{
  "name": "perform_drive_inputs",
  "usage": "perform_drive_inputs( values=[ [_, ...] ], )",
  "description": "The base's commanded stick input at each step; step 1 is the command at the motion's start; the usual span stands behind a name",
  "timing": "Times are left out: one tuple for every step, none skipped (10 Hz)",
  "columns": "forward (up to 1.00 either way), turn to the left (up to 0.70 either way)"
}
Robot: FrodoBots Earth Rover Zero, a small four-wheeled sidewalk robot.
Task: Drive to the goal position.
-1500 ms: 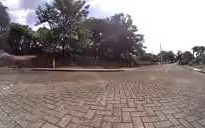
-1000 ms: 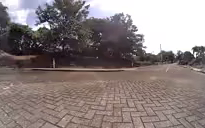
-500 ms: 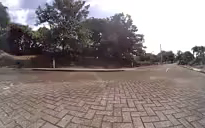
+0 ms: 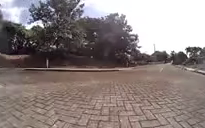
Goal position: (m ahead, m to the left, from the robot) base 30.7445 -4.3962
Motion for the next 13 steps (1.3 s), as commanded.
perform_drive_inputs(
  values=[
    [0.7, -0.05],
    [0.7, 0.0],
    [0.7, 0.0],
    [0.7, 0.0],
    [0.7, 0.0],
    [0.7, 0.0],
    [0.7, 0.0],
    [0.7, 0.0],
    [0.7, 0.0],
    [0.7, 0.0],
    [0.7, 0.0],
    [0.7, 0.2],
    [0.7, 0.07]
  ],
)
